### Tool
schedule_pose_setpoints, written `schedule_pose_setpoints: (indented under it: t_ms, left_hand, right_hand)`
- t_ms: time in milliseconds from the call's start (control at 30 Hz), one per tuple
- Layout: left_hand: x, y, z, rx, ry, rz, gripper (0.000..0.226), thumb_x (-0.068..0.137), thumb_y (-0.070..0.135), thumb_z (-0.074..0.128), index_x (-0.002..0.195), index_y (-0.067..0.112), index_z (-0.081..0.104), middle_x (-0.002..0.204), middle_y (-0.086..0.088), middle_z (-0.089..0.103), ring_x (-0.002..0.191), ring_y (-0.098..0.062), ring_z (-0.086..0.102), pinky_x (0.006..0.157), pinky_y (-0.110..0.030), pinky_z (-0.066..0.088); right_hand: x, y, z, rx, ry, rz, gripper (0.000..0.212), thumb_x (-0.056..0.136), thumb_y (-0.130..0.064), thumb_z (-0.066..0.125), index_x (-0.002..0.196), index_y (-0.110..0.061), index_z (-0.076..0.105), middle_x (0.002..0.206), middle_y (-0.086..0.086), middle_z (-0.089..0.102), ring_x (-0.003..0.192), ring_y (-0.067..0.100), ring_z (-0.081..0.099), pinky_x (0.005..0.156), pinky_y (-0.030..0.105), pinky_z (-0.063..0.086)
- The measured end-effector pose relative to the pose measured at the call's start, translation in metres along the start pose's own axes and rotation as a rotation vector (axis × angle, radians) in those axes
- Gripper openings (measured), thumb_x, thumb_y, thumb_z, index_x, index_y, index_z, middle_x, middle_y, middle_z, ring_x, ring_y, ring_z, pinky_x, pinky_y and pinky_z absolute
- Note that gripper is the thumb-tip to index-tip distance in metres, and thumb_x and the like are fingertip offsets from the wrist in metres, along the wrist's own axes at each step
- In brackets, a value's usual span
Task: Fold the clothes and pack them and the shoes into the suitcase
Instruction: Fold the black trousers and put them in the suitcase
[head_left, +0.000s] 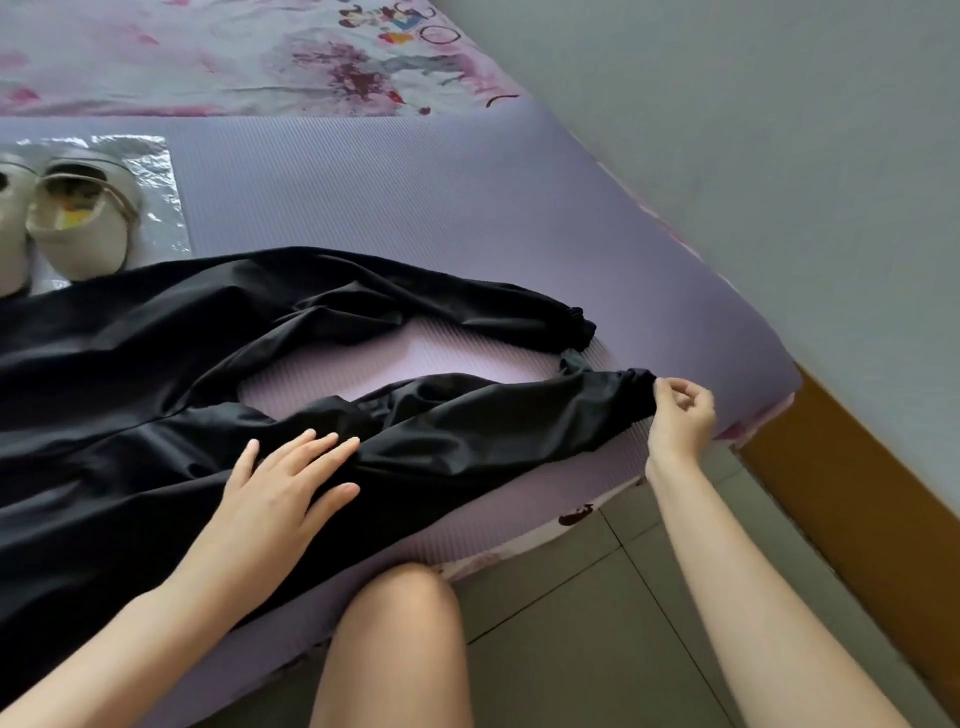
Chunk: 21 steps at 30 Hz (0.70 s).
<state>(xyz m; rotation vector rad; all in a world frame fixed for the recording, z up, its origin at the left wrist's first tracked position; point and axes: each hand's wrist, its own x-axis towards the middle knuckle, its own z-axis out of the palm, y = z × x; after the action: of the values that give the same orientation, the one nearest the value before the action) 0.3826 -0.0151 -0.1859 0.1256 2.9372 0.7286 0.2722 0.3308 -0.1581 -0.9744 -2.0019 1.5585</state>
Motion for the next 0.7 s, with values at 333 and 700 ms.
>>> schedule_pose_setpoints:
  t_ms: [333,700]
  left_hand:
    - [0.011,0.010,0.004,-0.091,0.011,-0.068,0.051,0.090,0.047,0.038,0.140,0.039,0.034,0.150,0.012,0.031,0.140,-0.003,0.021,0.116,-0.036,0.003]
    - [0.013,0.005,0.008,-0.075,0.042,-0.060,0.042,0.090,0.036,0.053,0.132,0.032,0.051,0.143,0.010,0.043,0.135,-0.009,0.036,0.115,-0.042,0.017]
  right_hand:
    - [0.035,-0.004,0.006,-0.149,-0.449,0.214,0.049,0.087,-0.045,0.063,0.118,-0.007,0.061,0.120,0.010,0.062,0.106,0.025,0.058,0.080,0.034,0.051]
    - [0.046,-0.008,-0.002,-0.453,-0.684,-0.081,0.010,0.084,-0.009,0.069,0.094,-0.009,0.064,0.082,0.002,0.062,0.078,0.013,0.057,0.061,0.017,0.046]
